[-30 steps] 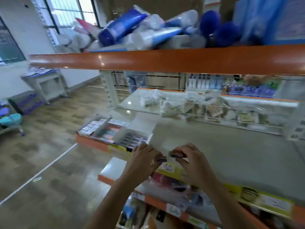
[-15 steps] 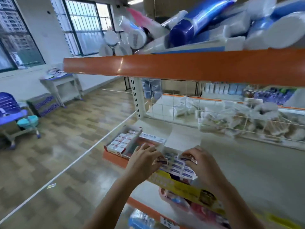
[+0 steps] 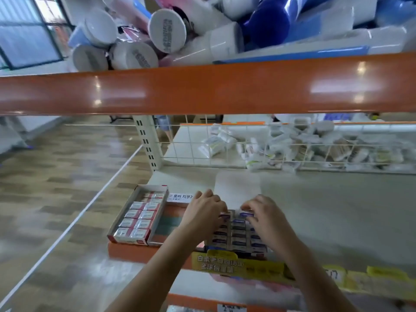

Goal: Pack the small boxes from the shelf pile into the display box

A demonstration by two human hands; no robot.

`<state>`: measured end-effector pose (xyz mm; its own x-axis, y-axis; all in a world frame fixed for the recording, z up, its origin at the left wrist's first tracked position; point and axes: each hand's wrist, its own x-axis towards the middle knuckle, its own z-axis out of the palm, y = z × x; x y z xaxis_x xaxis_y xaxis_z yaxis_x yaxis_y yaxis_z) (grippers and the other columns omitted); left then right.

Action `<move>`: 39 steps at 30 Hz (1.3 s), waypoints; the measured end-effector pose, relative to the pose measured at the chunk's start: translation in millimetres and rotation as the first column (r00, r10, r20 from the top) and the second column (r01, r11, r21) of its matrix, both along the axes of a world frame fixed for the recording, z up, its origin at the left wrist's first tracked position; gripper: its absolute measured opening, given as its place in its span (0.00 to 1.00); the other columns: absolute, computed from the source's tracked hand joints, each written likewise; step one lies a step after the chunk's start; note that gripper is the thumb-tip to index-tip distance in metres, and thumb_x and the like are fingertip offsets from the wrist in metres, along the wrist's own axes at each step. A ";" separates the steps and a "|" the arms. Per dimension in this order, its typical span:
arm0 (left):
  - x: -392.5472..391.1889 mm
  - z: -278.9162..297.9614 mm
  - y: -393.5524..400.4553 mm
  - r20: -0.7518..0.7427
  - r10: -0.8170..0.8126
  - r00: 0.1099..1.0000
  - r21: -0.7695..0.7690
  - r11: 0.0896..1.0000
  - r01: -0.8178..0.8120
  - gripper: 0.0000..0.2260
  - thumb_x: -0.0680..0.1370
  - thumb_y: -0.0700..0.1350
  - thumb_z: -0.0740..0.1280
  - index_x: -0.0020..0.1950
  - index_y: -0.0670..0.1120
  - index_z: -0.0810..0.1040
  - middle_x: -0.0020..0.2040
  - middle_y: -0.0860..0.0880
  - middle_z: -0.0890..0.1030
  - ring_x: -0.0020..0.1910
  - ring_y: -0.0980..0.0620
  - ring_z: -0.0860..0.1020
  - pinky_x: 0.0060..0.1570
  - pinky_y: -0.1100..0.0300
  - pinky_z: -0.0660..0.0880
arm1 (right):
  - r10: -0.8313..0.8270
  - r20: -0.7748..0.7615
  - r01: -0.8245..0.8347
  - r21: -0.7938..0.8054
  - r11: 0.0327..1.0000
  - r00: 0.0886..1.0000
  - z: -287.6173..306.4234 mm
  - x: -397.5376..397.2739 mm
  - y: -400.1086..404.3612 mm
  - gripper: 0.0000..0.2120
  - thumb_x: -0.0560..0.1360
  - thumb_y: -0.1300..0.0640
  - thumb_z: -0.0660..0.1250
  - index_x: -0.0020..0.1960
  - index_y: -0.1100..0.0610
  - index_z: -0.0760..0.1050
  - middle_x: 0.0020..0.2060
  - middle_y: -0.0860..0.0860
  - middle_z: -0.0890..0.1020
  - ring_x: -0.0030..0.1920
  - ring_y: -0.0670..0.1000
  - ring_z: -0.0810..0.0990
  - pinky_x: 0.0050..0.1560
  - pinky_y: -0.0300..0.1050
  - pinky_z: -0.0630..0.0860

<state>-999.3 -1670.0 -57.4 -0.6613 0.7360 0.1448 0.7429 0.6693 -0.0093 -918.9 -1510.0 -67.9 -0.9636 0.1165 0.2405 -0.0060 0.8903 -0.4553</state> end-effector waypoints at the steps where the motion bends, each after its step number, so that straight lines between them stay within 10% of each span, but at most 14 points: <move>1: -2.5 -0.4 -1.6 -0.008 -0.013 1.000 -0.019 1.000 0.013 0.12 0.77 0.53 0.62 0.58 0.52 0.78 0.56 0.53 0.79 0.57 0.52 0.69 0.55 0.57 0.62 | -0.016 -0.001 0.016 -0.004 1.000 1.000 -1.2 0.4 -3.7 0.11 0.75 0.60 0.65 0.56 0.53 0.77 0.51 0.46 0.75 0.54 0.44 0.71 0.49 0.30 0.62; 13: -9.9 1.8 -4.1 -0.039 -0.050 0.998 -0.088 0.995 0.046 0.07 0.79 0.48 0.61 0.51 0.47 0.76 0.51 0.50 0.79 0.56 0.48 0.69 0.54 0.55 0.63 | -0.155 0.095 0.151 0.050 0.987 0.983 -16.0 -2.1 -23.1 0.11 0.75 0.62 0.64 0.57 0.53 0.76 0.52 0.47 0.74 0.55 0.49 0.73 0.59 0.45 0.69; 39: -8.3 0.1 -6.2 -0.058 -0.061 0.996 -0.135 0.989 0.052 0.07 0.79 0.46 0.60 0.48 0.47 0.77 0.49 0.49 0.79 0.52 0.48 0.72 0.50 0.57 0.63 | -0.197 0.046 0.180 0.238 0.954 0.979 -14.9 -2.8 -39.4 0.10 0.79 0.57 0.55 0.55 0.49 0.73 0.52 0.45 0.75 0.55 0.47 0.70 0.49 0.43 0.61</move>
